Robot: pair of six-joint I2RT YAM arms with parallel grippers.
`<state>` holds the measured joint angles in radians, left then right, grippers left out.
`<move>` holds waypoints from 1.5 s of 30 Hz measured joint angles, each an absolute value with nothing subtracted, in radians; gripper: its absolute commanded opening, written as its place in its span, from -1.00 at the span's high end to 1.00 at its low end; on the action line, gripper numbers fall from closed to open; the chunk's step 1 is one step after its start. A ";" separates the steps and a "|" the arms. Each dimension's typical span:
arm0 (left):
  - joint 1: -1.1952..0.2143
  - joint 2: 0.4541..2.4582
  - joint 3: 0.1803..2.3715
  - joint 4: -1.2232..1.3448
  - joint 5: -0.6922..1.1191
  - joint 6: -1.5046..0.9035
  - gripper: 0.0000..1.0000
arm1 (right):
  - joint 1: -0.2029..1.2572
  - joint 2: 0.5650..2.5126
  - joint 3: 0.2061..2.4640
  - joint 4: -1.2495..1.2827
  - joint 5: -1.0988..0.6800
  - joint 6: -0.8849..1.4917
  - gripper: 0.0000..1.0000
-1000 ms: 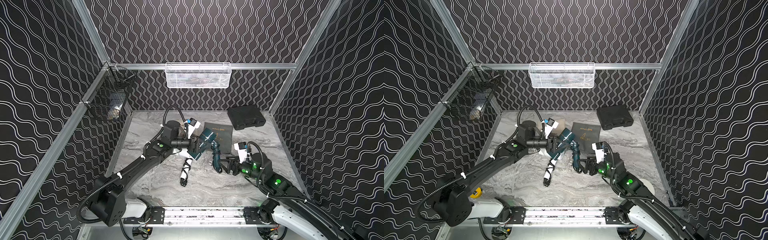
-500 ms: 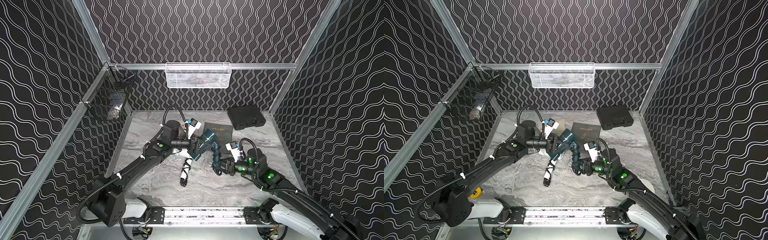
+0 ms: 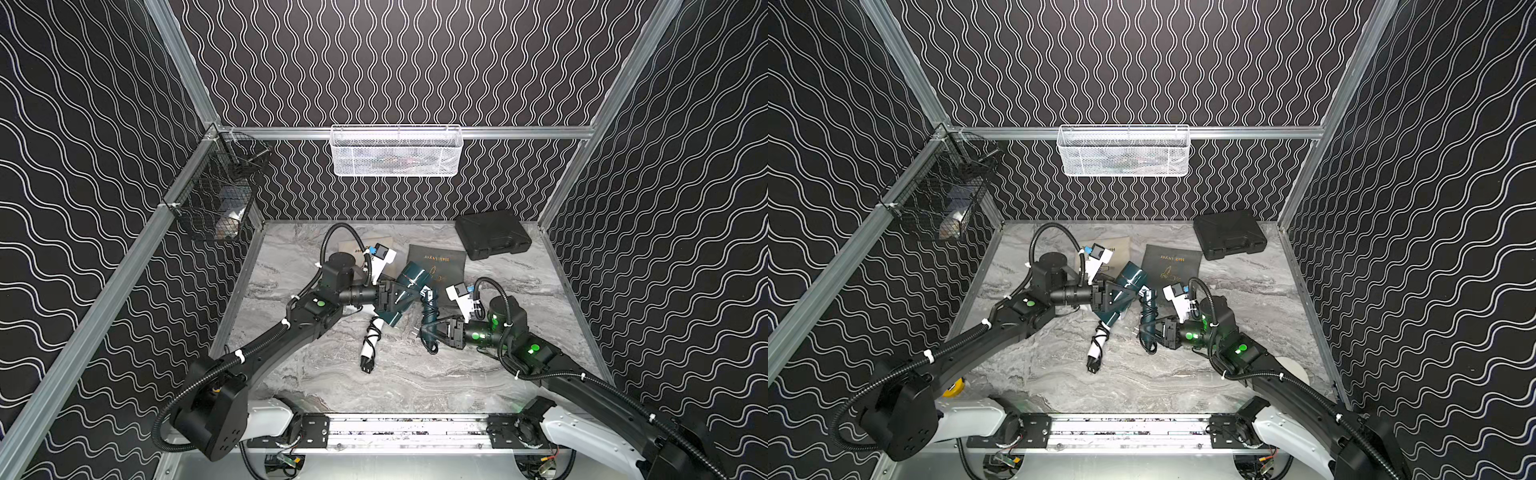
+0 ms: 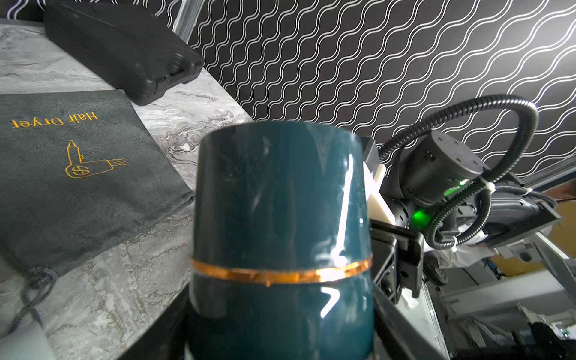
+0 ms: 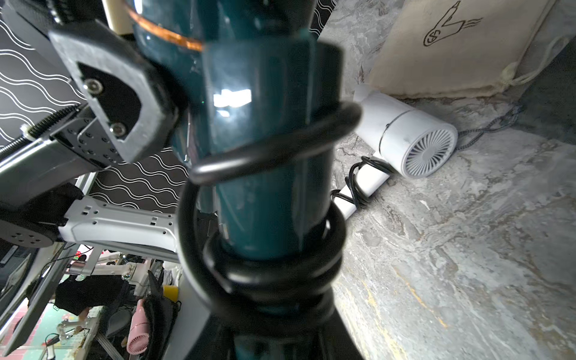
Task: Pack away hair dryers
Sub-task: Fold the hair dryer.
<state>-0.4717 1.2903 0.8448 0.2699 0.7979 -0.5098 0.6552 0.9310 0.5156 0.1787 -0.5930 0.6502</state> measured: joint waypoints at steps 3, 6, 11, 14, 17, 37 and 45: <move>-0.485 1.264 0.802 0.337 0.757 -0.558 1.00 | 0.673 0.923 0.511 0.205 -0.561 0.683 0.92; -0.506 1.248 0.757 0.412 0.703 -0.610 1.00 | 0.692 0.922 0.508 0.223 -0.525 0.712 0.98; -0.547 1.237 0.701 0.535 0.635 -0.662 1.00 | 0.771 0.954 0.526 0.268 -0.420 0.775 1.00; -0.558 1.226 0.673 0.593 0.612 -0.683 1.00 | 0.816 0.978 0.548 0.280 -0.351 0.791 1.00; -0.563 1.214 0.656 0.620 0.594 -0.686 1.00 | 0.835 0.997 0.554 0.311 -0.320 0.796 1.00; -0.554 1.220 0.778 0.414 0.577 -0.735 1.00 | 0.830 0.688 0.529 0.098 -0.088 0.690 -0.85; -0.545 1.267 0.803 0.459 0.579 -0.888 1.00 | 0.823 0.670 0.532 0.040 -0.096 0.658 -0.90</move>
<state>-0.5453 1.2671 0.8032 0.4595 0.5785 -0.8879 0.8230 0.6697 0.5316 0.0399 -0.0963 0.6579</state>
